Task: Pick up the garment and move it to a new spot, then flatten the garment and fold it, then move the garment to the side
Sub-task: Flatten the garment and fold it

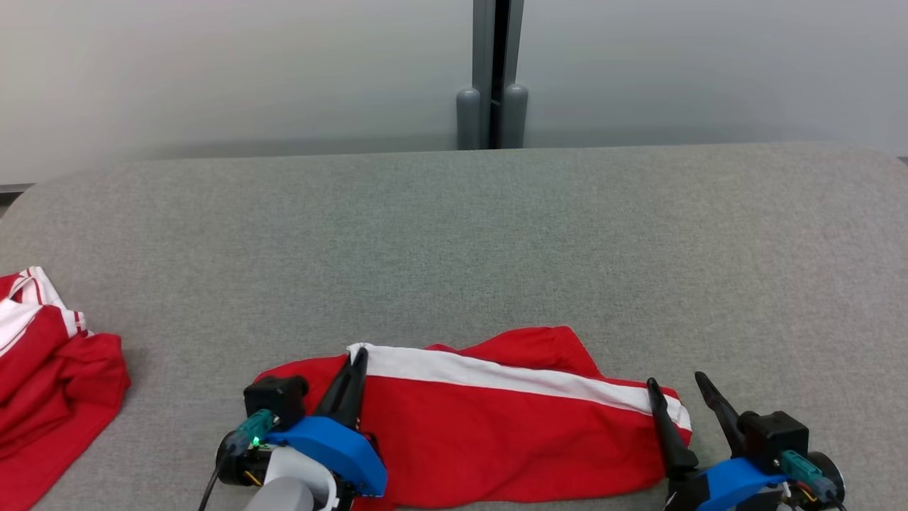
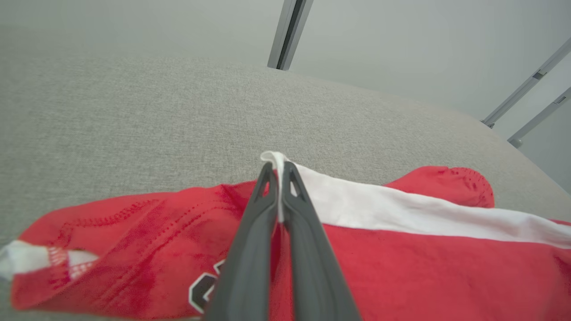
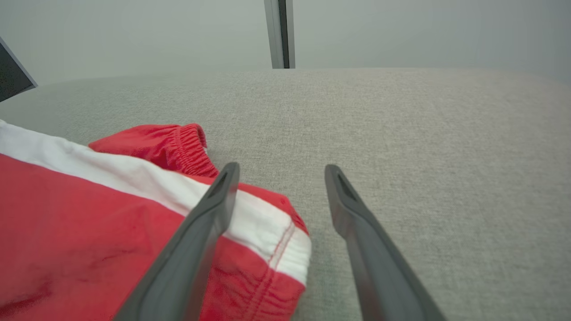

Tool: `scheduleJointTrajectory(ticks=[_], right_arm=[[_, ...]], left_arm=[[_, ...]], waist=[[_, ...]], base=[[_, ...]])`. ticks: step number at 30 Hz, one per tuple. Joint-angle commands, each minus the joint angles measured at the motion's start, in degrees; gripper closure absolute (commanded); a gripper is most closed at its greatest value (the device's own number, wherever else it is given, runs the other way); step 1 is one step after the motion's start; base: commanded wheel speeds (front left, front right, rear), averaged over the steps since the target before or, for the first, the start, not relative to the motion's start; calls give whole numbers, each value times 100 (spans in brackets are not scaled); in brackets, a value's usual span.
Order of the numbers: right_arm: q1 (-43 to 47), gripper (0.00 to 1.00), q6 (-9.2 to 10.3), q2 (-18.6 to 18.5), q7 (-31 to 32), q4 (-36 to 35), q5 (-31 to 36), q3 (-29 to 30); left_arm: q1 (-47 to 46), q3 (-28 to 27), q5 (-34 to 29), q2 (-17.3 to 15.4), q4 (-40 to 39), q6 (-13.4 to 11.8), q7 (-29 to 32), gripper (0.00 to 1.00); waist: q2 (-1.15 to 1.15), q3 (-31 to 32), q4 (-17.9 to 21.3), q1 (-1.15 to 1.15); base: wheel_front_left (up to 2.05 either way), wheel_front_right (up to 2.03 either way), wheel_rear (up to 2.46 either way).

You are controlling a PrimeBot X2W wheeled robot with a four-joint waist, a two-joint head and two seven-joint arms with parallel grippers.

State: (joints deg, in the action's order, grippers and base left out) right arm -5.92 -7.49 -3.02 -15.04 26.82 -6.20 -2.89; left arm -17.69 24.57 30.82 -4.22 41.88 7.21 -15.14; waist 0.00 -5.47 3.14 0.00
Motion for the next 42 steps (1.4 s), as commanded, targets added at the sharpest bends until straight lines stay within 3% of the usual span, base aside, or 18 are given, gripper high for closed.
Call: scheduleJointTrajectory(ticks=[1,12,27,31,33,35,36,40,42], right_arm=[[27,0,0,9,-20,25,-52,58],[509,0,0,9,-20,141,-378,75],[51,0,0,-242,-20,293,-1790,-762],[-46,14,0,-326,-20,388,-2019,-897],[-66,48,0,-354,-20,338,-2094,-926],[-50,72,0,-367,-20,253,-2164,-932],[-28,80,0,-374,-20,224,-2188,-933],[79,82,0,-400,-20,37,-2299,-920],[127,100,0,-423,-20,-84,-2311,-877]], left_arm=[[89,-121,-55,-45,-74,46,-1,100],[761,-703,-401,23,-490,29,-1,100],[798,-799,-527,93,-518,29,-1,100],[770,-801,-531,104,-492,29,-1,100],[762,-815,-538,108,-490,29,-1,100],[765,-832,-550,111,-496,29,-1,100],[768,-838,-556,112,-498,29,-1,100],[790,-886,-578,113,-503,29,-1,100],[807,-951,-606,113,-505,29,-1,100]], waist=[[0,34,-23,0],[0,286,-216,0],[0,159,-221,0],[0,129,-235,0],[0,117,-238,0],[0,111,-239,0],[0,110,-239,0],[0,125,-226,0],[0,143,-212,0]], base=[[0,0,0],[0,0,0],[0,0,0],[0,0,0],[0,0,0],[0,0,0],[0,0,0],[0,0,0],[0,0,0]])
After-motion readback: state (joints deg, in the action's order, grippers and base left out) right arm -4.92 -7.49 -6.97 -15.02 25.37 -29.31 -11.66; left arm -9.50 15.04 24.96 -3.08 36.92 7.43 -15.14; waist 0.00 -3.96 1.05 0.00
